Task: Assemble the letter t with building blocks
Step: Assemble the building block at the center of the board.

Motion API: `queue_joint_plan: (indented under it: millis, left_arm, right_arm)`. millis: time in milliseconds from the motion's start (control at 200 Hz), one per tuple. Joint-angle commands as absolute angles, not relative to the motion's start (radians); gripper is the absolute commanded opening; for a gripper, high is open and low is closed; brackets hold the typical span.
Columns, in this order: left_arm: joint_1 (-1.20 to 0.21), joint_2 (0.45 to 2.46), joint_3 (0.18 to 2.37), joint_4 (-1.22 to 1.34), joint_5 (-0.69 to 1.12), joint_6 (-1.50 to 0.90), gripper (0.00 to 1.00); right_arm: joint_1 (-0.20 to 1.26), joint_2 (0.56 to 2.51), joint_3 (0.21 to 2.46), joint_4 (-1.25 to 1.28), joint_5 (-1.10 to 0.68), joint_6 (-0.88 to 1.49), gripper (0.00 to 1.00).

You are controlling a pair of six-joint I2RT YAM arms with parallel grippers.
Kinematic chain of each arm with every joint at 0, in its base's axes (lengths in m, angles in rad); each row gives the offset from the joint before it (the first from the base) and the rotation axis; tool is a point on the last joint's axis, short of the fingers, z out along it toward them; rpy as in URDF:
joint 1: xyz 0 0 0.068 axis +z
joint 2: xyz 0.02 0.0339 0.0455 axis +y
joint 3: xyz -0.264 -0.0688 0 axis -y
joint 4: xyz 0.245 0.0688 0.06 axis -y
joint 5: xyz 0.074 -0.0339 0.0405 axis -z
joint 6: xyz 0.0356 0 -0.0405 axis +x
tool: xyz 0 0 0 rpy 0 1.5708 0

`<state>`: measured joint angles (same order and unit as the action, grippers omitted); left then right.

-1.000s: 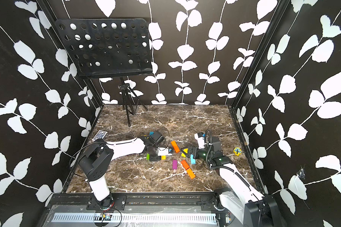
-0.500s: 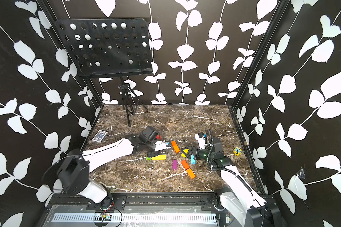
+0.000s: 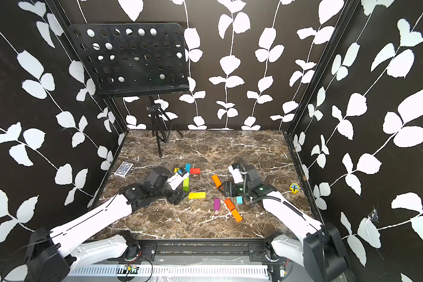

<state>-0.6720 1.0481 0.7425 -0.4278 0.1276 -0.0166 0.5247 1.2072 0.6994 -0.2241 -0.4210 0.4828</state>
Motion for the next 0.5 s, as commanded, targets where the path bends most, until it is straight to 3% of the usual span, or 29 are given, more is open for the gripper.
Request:
queue_joint_plan:
  millis: [0, 60, 150, 255, 495]
  left_arm:
    - [-0.541, 1.017, 0.659, -0.356, 0.344, -0.258, 0.85]
    - [-0.444, 1.013, 0.601, -0.298, 0.470, -0.342, 0.99]
    - [-0.328, 1.028, 0.537, -0.205, 0.649, -0.442, 0.99]
    - [-0.305, 1.060, 0.536, -0.213, 0.682, -0.461, 0.99]
    - [-0.275, 1.133, 0.505, -0.211, 0.740, -0.500, 0.99]
  right_arm:
    - [0.600, 1.308, 0.772, -0.252, -0.250, 0.477, 0.64]
    - [0.626, 1.358, 0.794, -0.242, -0.219, 0.493, 0.60]
    - [0.654, 1.412, 0.808, -0.205, -0.190, 0.522, 0.52]
    - [0.686, 1.484, 0.862, -0.224, -0.160, 0.532, 0.44]
    - [0.740, 1.572, 0.884, -0.198, -0.137, 0.567, 0.41]
